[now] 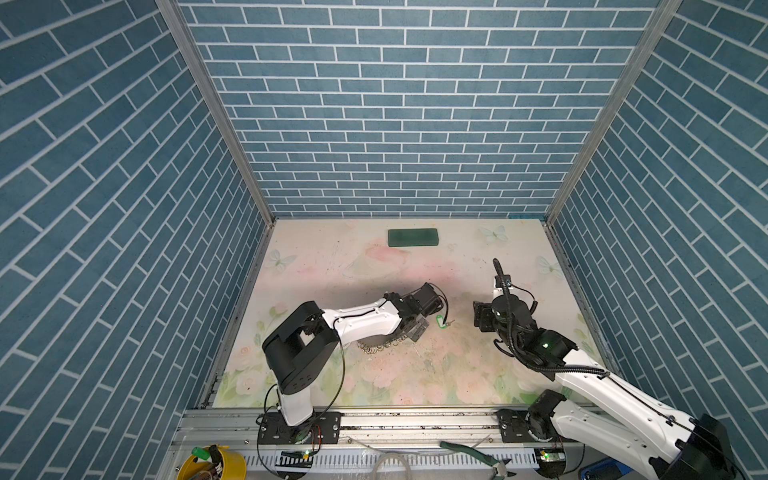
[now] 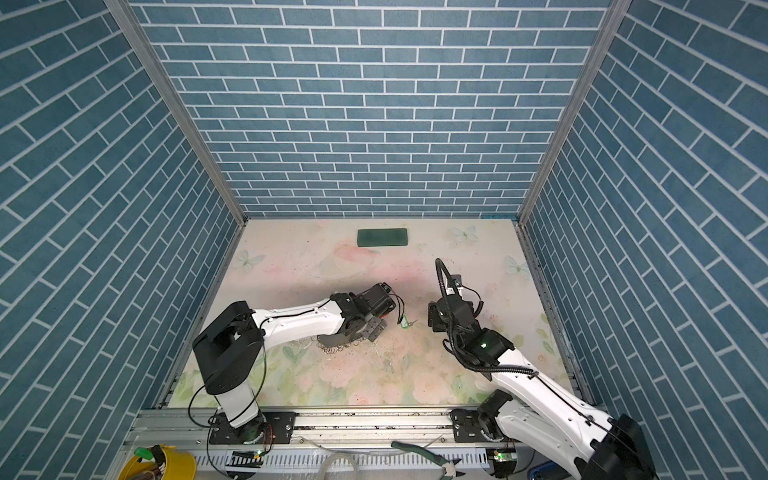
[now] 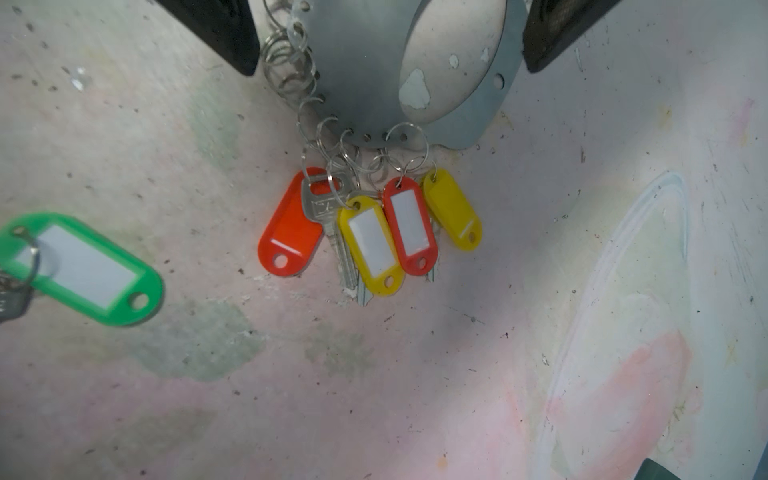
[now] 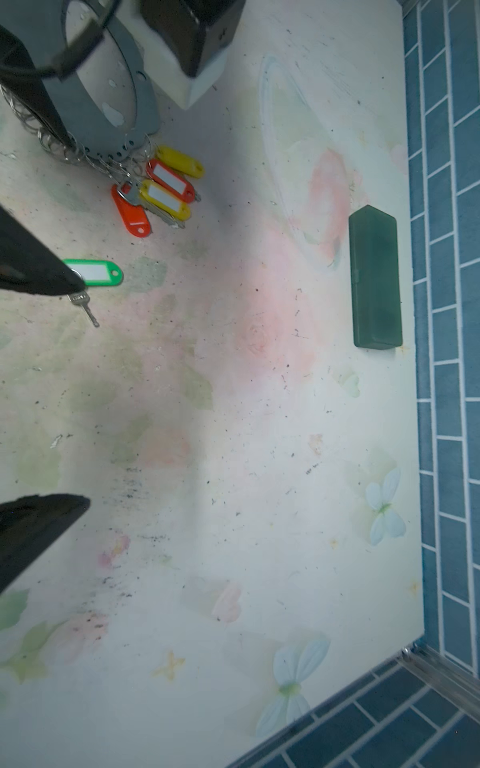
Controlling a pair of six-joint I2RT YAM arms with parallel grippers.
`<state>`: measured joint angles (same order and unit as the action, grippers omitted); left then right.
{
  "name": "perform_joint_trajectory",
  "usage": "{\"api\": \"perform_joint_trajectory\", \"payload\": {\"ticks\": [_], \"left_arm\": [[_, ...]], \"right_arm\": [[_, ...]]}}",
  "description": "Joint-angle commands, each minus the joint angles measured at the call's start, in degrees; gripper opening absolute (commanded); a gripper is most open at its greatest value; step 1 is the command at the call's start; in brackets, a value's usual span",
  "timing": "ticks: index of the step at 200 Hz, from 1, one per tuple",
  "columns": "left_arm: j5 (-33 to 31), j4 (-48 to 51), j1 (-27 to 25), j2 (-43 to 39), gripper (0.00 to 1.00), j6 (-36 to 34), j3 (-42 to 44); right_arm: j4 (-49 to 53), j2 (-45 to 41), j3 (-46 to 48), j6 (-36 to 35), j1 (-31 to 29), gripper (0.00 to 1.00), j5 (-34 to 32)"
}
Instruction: Put the keys on the keyring
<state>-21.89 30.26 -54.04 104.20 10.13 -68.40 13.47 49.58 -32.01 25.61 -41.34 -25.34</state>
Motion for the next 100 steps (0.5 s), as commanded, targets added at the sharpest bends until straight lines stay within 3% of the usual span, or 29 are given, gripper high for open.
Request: {"api": "perform_joint_trajectory", "payload": {"ticks": [1,100], "left_arm": [[-2.34,5.84,-0.37,2.64,1.00,0.97,-4.09],[-2.74,14.01,1.11,16.15,0.99,1.30,-19.24]], "right_arm": [[-1.92,0.31,1.41,-1.25,0.12,0.75,-3.73],[-2.66,0.29,2.06,-2.89,0.21,0.75,-3.31]]}}
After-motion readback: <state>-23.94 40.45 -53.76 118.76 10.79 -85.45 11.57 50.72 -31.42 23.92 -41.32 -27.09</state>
